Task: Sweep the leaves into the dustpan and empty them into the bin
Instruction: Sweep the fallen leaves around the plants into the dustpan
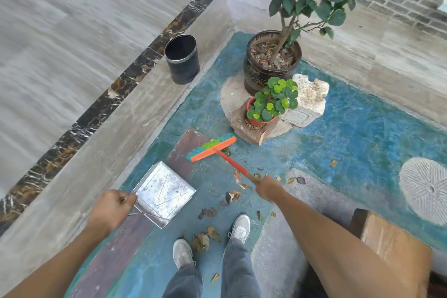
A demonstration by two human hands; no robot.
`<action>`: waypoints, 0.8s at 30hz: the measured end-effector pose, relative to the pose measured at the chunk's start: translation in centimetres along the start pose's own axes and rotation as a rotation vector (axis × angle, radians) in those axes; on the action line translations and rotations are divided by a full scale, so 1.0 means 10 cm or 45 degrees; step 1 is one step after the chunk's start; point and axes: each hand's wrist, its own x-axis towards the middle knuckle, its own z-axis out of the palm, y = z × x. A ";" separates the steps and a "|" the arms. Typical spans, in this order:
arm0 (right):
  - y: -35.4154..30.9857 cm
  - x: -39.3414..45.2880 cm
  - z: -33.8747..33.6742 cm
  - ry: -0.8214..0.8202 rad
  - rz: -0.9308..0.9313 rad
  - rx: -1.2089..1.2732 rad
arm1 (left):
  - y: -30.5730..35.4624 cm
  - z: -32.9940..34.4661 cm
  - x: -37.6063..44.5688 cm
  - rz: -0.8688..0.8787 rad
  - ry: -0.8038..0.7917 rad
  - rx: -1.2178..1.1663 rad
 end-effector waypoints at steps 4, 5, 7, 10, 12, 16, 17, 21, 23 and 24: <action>0.32 -0.06 0.05 0.043 0.073 -0.023 | 0.02 0.03 -0.03 0.019 -0.041 0.064; 0.40 -0.09 0.09 0.052 0.107 -0.009 | 0.04 0.04 -0.04 0.032 -0.043 0.080; 0.57 -0.16 0.16 0.063 0.074 0.050 | 0.10 0.06 -0.10 0.068 -0.046 0.098; 0.76 -0.31 0.30 0.073 0.104 0.122 | 0.14 0.08 -0.12 0.081 -0.040 0.076; 0.89 -0.41 0.42 0.078 0.118 0.068 | 0.15 0.09 -0.15 0.087 -0.052 0.052; 1.17 -0.72 0.66 0.038 0.124 0.078 | 0.26 0.10 -0.20 0.139 -0.066 0.015; 1.22 -0.78 0.69 0.031 0.127 0.109 | 0.29 0.11 -0.21 0.159 -0.067 0.022; 1.44 -0.91 0.76 -0.005 0.242 0.244 | 0.42 0.14 -0.23 0.217 -0.089 0.043; 1.56 -0.91 0.77 -0.016 0.296 0.269 | 0.45 0.17 -0.23 0.264 -0.119 0.035; 1.59 -0.90 0.77 -0.004 0.307 0.275 | 0.45 0.19 -0.24 0.278 -0.134 0.039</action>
